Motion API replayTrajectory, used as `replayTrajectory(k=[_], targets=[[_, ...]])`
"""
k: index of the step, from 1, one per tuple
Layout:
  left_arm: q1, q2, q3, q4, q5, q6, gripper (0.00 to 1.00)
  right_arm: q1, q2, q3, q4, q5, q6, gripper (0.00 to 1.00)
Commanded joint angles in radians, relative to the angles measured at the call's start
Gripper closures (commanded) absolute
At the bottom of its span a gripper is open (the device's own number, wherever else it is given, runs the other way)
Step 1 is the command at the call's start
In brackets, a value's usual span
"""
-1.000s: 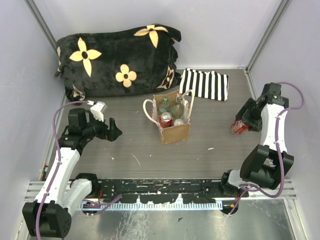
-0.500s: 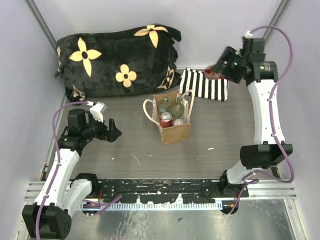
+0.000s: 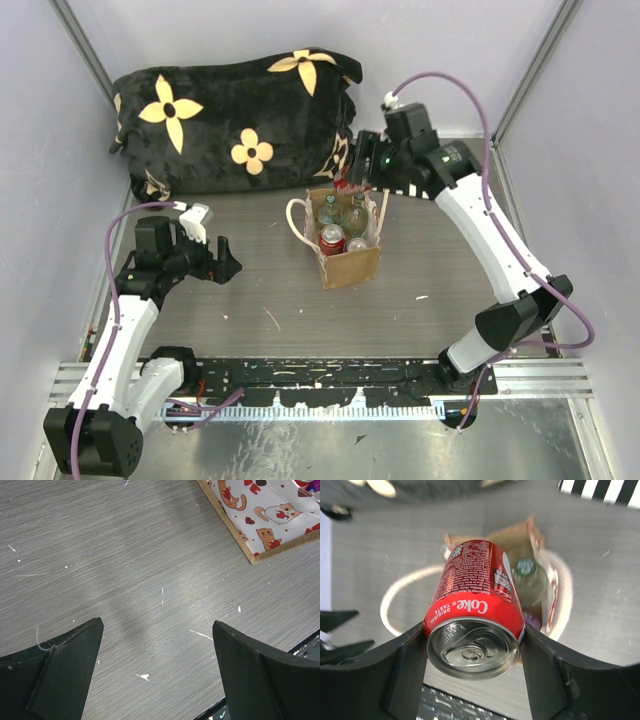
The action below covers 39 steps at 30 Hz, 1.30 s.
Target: Place the beverage into the canvas bag
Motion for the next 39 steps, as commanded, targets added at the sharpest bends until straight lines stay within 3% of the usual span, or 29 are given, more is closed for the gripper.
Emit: replayTrajectory(k=[1,6,12,28,39], targets=[[0.005,0.014,0.041,-0.007,-0.008,0.015,0.02,0.078,-0.113,-0.127,0.098,0.093,0.01,0.99],[0.005,0.028,0.046,-0.007,-0.01,0.017,0.02,0.139,-0.167,-0.276,0.117,0.119,0.032,0.99],[0.004,0.041,0.041,-0.003,-0.01,0.02,0.02,0.191,-0.189,-0.327,0.082,0.128,0.044,0.99],[0.004,0.061,0.043,0.009,-0.01,0.027,0.02,0.306,-0.144,-0.293,-0.08,0.139,0.051,0.99],[0.004,0.059,0.029,0.011,-0.01,0.036,0.02,0.35,-0.031,-0.23,-0.117,0.114,0.038,0.99]])
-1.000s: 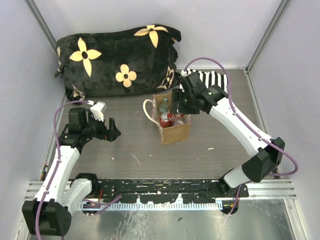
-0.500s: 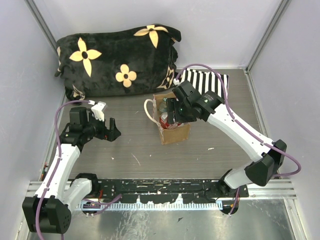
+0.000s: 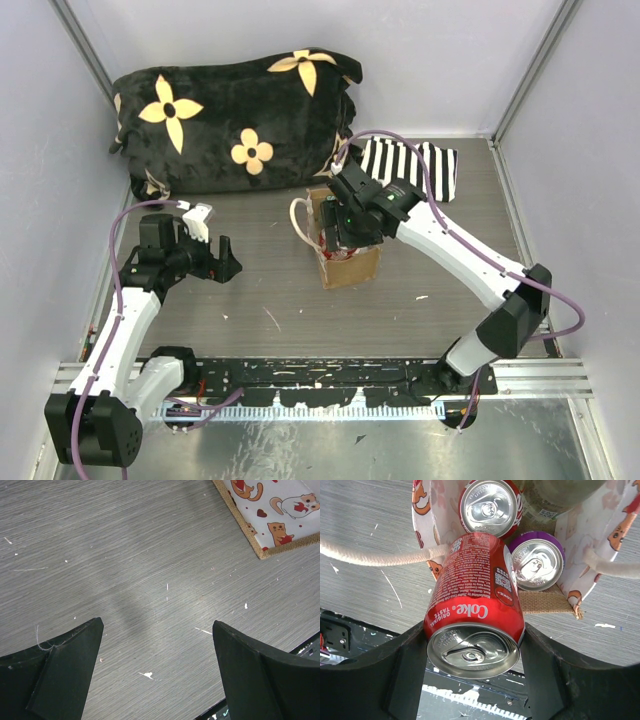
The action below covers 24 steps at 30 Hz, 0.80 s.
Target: Place the beverage into the canvas bag
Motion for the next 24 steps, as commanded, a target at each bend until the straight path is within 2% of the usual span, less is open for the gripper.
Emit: replayTrajectory(k=[1,15,24], targets=[[0.005,-0.005,0.021,0.012,0.003,0.02,0.02,0.027,0.015,0.08,-0.009,-0.026,0.006,0.99],[0.005,-0.002,0.002,0.026,0.007,0.02,0.02,0.036,0.101,0.168,-0.106,-0.036,-0.016,0.99],[0.004,0.005,0.002,0.032,0.016,0.021,0.02,0.041,0.134,0.261,-0.268,-0.018,0.0,0.99]])
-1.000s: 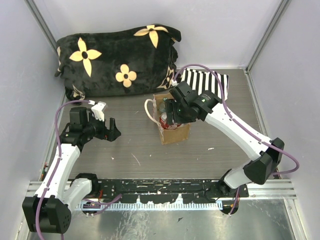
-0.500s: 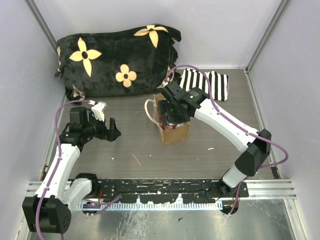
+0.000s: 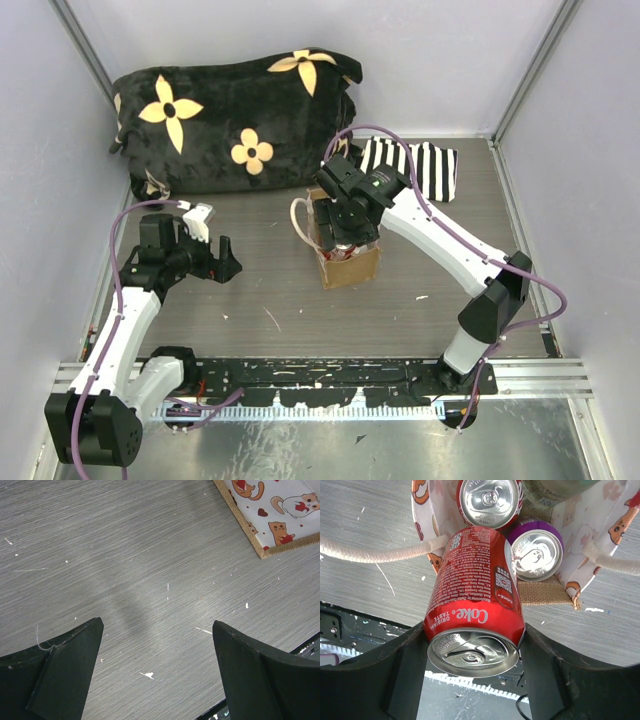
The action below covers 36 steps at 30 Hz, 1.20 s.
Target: Place the beverage into the canvas bag
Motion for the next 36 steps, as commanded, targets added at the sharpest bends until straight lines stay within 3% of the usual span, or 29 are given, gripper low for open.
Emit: replayTrajectory(k=[1,15,36], targets=[[0.005,0.003,0.003,0.03,0.016,0.015,0.02,0.018,0.001,0.092,-0.125,-0.019,0.013,0.99],[0.004,0.008,-0.004,0.045,0.021,0.023,0.02,0.018,0.121,0.229,-0.223,-0.037,-0.033,0.99],[0.004,-0.012,-0.032,0.046,0.023,0.039,0.02,0.008,0.258,0.233,-0.2,-0.014,-0.062,0.99]])
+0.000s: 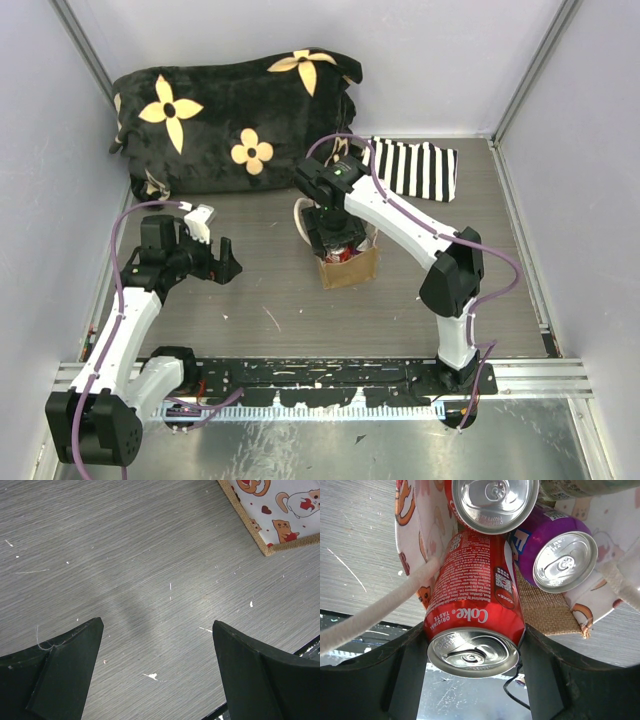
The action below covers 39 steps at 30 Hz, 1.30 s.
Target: Place the beverage into the canvas bag
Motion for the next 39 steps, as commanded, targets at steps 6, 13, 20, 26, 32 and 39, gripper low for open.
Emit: replayTrajectory(k=[6,13,20,26,32,39], targets=[[0.005,-0.02,-0.019,0.033,0.022,0.018,0.02,-0.01,0.002,-0.031,0.051,-0.015,-0.015,0.99],[0.004,-0.017,-0.021,0.035,0.023,0.02,0.02,-0.026,-0.012,-0.164,0.152,-0.026,-0.003,0.99],[0.005,-0.02,-0.022,0.034,0.023,0.021,0.02,-0.038,-0.028,-0.24,0.224,-0.021,0.015,0.99],[0.004,-0.015,-0.019,0.032,0.022,0.021,0.02,-0.041,-0.052,-0.15,0.188,0.008,0.028,0.99],[0.005,-0.015,-0.019,0.034,0.022,0.021,0.02,-0.043,-0.04,0.015,0.097,0.047,0.029,0.99],[0.005,-0.027,-0.024,0.034,0.022,0.022,0.02,-0.06,-0.034,0.005,0.086,0.063,0.032,0.99]])
